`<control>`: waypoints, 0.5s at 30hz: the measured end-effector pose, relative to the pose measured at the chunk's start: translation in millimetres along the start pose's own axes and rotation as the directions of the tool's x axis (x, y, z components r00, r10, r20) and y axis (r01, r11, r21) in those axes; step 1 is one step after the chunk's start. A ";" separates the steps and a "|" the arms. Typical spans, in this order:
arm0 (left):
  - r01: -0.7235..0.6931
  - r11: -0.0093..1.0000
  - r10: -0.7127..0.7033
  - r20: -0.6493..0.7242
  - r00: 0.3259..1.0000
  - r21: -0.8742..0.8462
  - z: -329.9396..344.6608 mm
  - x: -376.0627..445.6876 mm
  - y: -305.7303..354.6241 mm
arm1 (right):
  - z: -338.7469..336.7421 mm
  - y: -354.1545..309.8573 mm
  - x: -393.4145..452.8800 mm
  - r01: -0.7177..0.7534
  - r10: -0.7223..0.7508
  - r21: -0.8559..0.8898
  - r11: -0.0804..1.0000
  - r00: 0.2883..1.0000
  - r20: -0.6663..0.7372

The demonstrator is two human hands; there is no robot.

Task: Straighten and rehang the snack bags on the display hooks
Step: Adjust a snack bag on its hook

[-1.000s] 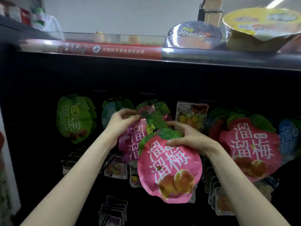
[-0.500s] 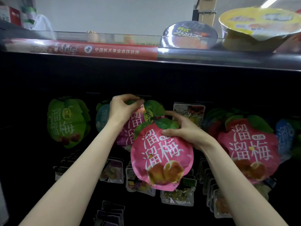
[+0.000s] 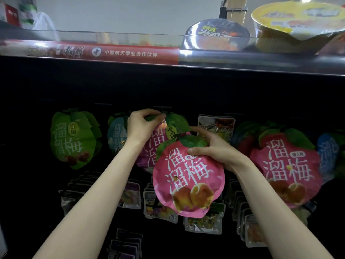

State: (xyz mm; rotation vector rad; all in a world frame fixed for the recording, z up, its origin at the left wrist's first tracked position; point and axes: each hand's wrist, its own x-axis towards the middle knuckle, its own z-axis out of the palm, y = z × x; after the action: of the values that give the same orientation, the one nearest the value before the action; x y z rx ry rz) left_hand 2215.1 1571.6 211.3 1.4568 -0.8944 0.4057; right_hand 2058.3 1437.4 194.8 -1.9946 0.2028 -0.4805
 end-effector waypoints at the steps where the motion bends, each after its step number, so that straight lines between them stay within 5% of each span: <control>1: -0.023 0.999 0.023 0.004 1.000 0.039 1.2 -0.6 1.1 | -0.1 1.5 0.7 -0.009 0.009 -0.004 1.000 1.000 -0.001; 5: -0.010 0.999 0.010 -0.005 1.000 0.052 6.0 -3.0 2.9 | 1.8 4.5 1.3 -0.019 0.019 0.005 1.000 1.000 -0.014; 8: 0.280 0.946 -0.279 0.029 0.960 -0.162 14.3 1.0 5.2 | 1.3 4.0 0.0 0.021 -0.025 -0.079 0.997 0.998 -0.057; 11: 0.565 0.746 -0.553 0.147 0.820 -0.353 25.7 9.2 9.0 | -2.5 1.9 -4.1 0.108 -0.140 -0.210 0.972 0.980 -0.144; 13: 0.580 0.718 -0.582 0.125 0.804 -0.385 33.1 13.3 1.4 | -5.1 -1.4 -12.4 0.160 -0.230 -0.328 0.931 0.955 -0.189; 15: 0.465 0.815 -0.509 -0.044 0.859 -0.347 36.6 9.3 -9.5 | -10.5 -2.2 -22.5 0.193 -0.314 -0.425 0.884 0.920 -0.236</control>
State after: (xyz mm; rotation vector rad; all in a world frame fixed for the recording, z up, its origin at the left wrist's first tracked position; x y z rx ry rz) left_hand 2217.9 1533.0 207.2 1.2733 -0.4204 -0.0343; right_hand 2033.4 1437.5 195.3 -2.3515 0.2369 -0.9825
